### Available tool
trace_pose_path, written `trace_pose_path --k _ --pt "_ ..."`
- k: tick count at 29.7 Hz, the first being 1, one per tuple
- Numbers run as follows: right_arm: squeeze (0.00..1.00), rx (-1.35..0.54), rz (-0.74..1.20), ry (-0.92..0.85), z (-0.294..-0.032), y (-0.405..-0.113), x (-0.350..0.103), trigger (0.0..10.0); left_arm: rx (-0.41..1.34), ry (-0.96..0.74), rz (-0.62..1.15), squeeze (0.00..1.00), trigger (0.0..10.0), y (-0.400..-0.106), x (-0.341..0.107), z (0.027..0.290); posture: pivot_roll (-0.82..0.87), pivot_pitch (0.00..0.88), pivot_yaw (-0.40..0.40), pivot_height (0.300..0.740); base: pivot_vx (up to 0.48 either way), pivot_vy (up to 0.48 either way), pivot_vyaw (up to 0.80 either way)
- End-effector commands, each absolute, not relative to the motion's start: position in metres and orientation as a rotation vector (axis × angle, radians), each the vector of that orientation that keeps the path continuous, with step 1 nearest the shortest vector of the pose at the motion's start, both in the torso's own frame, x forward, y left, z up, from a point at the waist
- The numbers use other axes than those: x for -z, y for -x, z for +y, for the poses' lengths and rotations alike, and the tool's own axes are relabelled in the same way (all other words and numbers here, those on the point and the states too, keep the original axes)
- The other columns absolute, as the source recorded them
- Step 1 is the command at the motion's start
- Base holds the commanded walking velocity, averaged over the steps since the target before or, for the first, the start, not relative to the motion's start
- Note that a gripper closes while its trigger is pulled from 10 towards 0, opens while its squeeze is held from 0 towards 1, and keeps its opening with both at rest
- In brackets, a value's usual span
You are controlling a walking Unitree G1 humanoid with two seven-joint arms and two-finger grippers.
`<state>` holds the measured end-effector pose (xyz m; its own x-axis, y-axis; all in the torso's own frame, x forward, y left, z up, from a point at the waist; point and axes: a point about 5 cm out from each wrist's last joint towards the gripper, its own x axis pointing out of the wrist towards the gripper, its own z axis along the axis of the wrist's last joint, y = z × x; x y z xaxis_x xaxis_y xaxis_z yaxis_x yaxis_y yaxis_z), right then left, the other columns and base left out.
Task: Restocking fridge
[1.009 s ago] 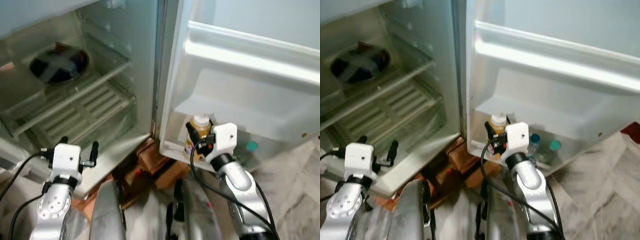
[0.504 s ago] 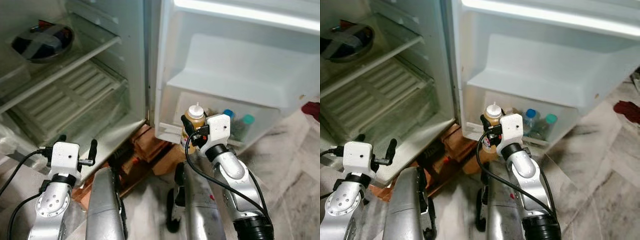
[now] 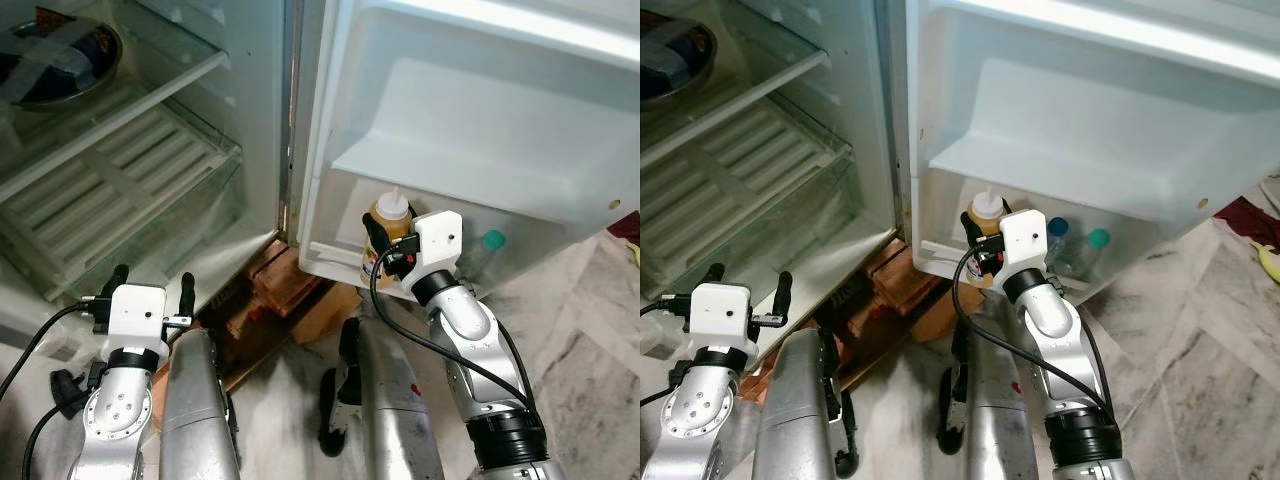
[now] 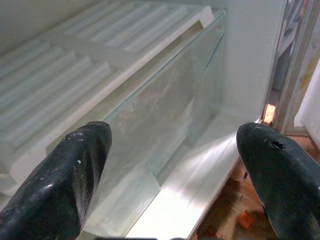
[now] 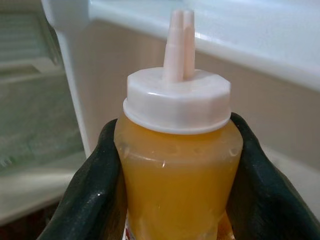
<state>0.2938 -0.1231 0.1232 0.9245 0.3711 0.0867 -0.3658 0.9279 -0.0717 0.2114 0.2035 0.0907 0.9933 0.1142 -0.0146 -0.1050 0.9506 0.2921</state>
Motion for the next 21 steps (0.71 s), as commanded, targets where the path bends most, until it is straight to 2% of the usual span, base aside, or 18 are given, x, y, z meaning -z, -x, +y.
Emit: trace_pose_path --k 1,10,18,21 --pt "0.0 -0.378 -0.097 0.063 -0.127 -0.294 -0.121 10.0 -0.123 -0.303 0.039 0.0 10.0 -0.207 -0.09 0.201 0.04 0.26 -0.162 0.555 0.0 0.0 0.0" --pt "0.0 -0.345 -0.115 0.098 -0.133 -0.302 -0.126 10.0 -0.1 -0.311 0.038 0.0 10.0 -0.206 -0.091 0.196 0.03 0.261 -0.159 0.555 0.0 0.0 0.0" --pt "0.0 -0.222 -0.158 0.132 -0.137 -0.315 -0.13 10.0 -0.026 -0.348 0.053 0.0 10.0 -0.206 -0.095 0.199 0.05 0.29 -0.078 0.555 0.0 0.0 0.0" --pt "0.0 -0.232 -0.178 0.126 -0.134 -0.319 -0.131 10.0 -0.023 -0.356 0.051 0.0 10.0 -0.208 -0.098 0.203 0.06 0.301 -0.066 0.555 0.0 0.0 0.0"
